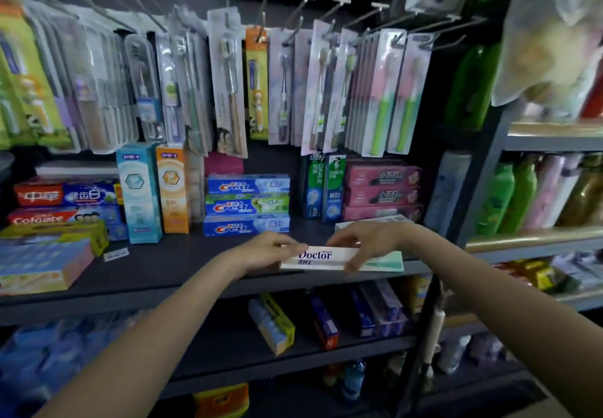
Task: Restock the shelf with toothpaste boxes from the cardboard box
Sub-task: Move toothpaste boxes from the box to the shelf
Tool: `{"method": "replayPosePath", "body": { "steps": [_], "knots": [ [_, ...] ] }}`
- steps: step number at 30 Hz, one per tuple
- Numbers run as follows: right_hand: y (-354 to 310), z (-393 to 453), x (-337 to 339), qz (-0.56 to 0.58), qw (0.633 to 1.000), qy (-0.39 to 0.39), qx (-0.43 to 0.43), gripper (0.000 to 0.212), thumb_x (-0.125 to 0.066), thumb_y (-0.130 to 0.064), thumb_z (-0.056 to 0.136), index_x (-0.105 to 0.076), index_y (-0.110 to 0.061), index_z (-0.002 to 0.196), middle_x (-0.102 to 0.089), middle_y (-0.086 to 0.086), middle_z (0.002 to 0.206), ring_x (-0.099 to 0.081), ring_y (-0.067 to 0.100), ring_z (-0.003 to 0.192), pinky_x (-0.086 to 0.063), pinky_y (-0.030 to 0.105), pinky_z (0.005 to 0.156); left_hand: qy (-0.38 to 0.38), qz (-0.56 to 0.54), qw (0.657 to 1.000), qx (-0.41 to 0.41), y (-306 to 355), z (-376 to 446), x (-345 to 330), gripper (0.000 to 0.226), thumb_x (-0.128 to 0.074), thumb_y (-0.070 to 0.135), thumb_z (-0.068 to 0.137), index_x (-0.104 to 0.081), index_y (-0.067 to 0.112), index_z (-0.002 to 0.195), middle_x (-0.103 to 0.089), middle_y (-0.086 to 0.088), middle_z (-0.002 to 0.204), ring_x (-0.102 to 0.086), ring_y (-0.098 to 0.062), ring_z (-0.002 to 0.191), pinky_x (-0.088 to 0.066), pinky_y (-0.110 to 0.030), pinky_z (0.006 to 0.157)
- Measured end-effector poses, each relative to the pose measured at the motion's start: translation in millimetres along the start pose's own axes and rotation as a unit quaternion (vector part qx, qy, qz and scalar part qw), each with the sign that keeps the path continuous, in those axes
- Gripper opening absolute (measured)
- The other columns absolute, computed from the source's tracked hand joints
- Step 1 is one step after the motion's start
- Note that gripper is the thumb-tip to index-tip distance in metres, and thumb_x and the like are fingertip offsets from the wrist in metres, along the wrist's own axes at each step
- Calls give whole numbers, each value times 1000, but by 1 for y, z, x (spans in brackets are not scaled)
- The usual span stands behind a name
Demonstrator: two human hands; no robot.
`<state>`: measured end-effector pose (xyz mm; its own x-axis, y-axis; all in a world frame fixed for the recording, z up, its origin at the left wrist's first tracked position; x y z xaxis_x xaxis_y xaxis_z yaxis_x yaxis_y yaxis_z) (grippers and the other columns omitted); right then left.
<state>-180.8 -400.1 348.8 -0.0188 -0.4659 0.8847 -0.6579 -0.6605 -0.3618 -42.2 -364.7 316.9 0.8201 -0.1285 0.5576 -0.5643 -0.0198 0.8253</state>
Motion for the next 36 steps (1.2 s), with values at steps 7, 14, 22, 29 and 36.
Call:
{"method": "replayPosePath", "body": {
  "steps": [7, 14, 22, 29, 36],
  "knots": [
    [84, 26, 2, -76, 990, 113, -30, 56, -73, -21, 77, -50, -18, 128, -55, 2, 124, -50, 22, 114, -41, 31, 94, 73, 80, 993, -49, 13, 68, -29, 39, -67, 35, 81, -61, 17, 115, -60, 3, 109, -54, -10, 102, -38, -19, 82],
    [167, 14, 78, 16, 950, 286, -123, 27, -53, -9, 92, -61, -5, 118, -63, 11, 120, -58, 25, 111, -42, 27, 91, 37, 65, 997, -33, -6, 91, -43, 32, -68, 26, 82, -62, 17, 113, -59, 5, 109, -54, -10, 106, -37, -7, 79],
    [170, 66, 55, -108, 975, 162, -112, 45, -60, -11, 88, -49, -14, 132, -50, 7, 137, -48, 25, 124, -37, 34, 103, 47, 39, 998, -17, -9, 94, -45, 36, -68, 26, 82, -61, 18, 115, -58, 8, 112, -50, -5, 107, -37, -10, 85],
    [155, 73, 57, -77, 974, 198, -76, 36, -65, -16, 86, -59, -7, 120, -59, 10, 126, -55, 24, 114, -41, 28, 94, 38, -13, 999, 20, -15, 101, -45, 24, -65, 30, 83, -61, 27, 107, -58, 8, 114, -50, -8, 111, -34, -17, 91],
    [129, 40, 48, -33, 998, 46, 3, 53, -68, -40, 82, -52, -19, 127, -55, 0, 130, -52, 16, 116, -42, 33, 101, 63, -76, 995, 1, 9, 109, -28, 25, -65, 21, 84, -62, 21, 109, -60, 4, 113, -51, -12, 112, -37, -18, 92]
  ]
}}
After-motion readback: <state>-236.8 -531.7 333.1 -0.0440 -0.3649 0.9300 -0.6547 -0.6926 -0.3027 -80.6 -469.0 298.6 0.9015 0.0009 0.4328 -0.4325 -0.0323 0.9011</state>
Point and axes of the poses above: each hand's wrist, its own z-axis towards the middle knuckle, its own x-axis out of the back of the hand, y = z × x, the point moved 9 cm from there along z, towards the middle knuckle
